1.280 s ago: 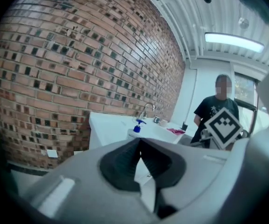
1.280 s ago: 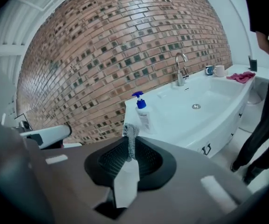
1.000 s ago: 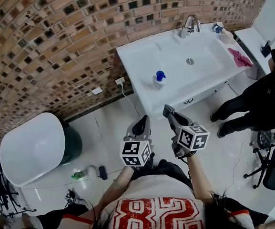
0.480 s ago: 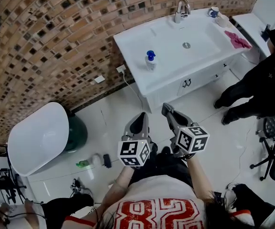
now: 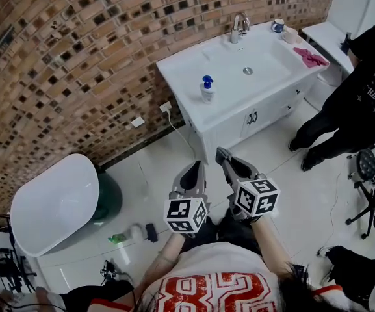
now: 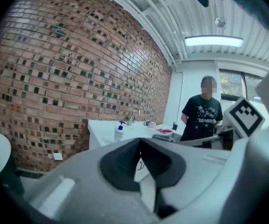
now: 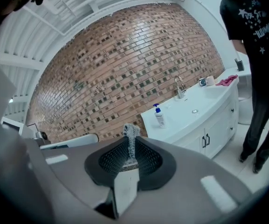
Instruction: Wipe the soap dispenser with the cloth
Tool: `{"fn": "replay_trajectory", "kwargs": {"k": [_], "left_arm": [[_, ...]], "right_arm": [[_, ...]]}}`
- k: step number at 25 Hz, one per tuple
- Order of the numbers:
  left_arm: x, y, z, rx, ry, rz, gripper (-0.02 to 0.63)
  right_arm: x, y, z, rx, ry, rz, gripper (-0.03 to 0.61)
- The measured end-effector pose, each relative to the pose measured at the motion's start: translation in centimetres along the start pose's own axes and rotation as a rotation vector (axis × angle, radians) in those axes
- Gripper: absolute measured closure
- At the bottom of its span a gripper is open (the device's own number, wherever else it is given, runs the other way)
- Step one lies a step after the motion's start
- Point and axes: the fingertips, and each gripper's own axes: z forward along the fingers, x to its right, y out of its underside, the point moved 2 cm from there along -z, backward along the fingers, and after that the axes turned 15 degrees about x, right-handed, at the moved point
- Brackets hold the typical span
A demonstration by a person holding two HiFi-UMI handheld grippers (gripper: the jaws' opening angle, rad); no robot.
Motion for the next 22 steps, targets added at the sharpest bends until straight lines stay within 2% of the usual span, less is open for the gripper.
{"fn": "replay_trajectory", "kwargs": {"k": [10,16,22], "left_arm": [[-1.7,-0.9,-3.3,0.025,0.015,-0.025,0.611],[-1.6,-1.3,-2.1,0.036,0.004,-0.024,0.611],[0.3,-1.3,-1.0,0.04,0.001,-0.029,0.611]], "right_arm": [[-3.4,-0.1,-0.9,0.068,0.046,-0.058,0.532],[-3.2,0.1,-0.8,0.058,0.034,-0.06,0.532],[-1.7,-0.7,-1.1,0.037,0.027,-0.075,0.532]]}}
